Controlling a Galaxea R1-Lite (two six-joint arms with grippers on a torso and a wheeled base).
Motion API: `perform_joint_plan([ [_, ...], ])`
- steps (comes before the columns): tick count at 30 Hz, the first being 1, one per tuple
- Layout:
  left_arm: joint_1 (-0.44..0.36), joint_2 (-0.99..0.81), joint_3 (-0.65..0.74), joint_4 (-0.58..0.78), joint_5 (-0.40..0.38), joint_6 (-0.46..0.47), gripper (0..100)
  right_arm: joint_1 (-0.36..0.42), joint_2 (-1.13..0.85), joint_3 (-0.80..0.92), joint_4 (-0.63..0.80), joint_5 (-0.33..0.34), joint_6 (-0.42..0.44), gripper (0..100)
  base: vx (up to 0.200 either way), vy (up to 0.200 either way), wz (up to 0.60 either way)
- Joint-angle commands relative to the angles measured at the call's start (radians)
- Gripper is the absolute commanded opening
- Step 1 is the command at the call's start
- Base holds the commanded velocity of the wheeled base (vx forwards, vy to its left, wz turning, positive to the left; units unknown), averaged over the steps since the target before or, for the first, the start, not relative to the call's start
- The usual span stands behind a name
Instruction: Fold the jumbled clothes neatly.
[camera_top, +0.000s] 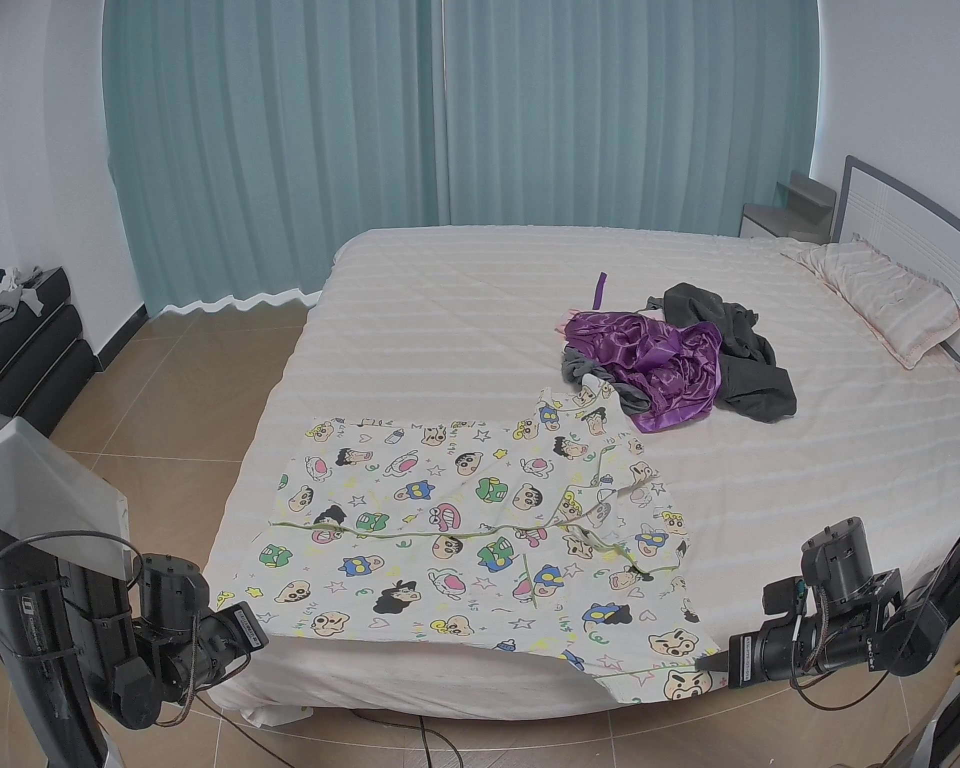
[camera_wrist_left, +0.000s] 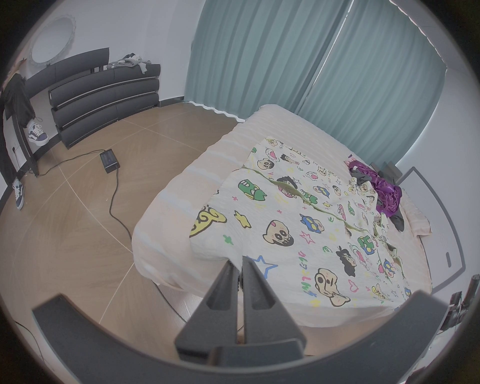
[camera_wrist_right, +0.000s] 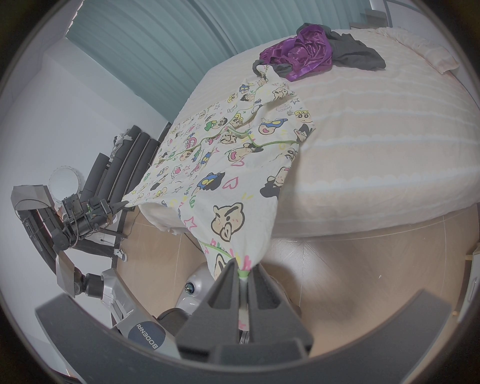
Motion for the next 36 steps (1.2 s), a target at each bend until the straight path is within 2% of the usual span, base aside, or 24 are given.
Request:
perform_joint_plan([
  [1,0.000,-0.041,0.016,0.020,0.000,0.009,0,0.002,-0.023,0.010,0.016,0.000,-0.004,0,0.000,0.000,0.00],
  [6,-0.017,-0.100,0.016,0.121,0.000,0.017,0,0.008,-0.074,-0.002,0.092,0.003,-0.007,0,0.000,0.000,0.00],
  [13,-0.041,-0.170,0.016,0.278,-0.001,0.043,0,0.046,-0.080,0.010,0.111,0.000,-0.007,0,0.000,0.000,0.00],
  [23,-0.030,-0.172,-0.027,0.298,-0.001,0.066,0,0.054,-0.078,-0.045,0.151,0.005,-0.004,0,0.000,0.000,0.00],
  [31,-0.024,-0.167,-0.165,0.367,-0.003,0.063,0,0.029,-0.009,-0.155,0.155,0.006,0.013,0,0.000,0.000,0.00],
  [33,0.000,-0.161,-0.270,0.486,-0.012,0.057,0,0.008,0.063,-0.217,0.147,0.005,0.030,0,0.000,0.000,0.00],
  [36,0.011,-0.150,-0.362,0.595,-0.018,0.055,0,0.000,0.115,-0.266,0.146,0.003,0.047,0,0.000,0.000,0.00],
])
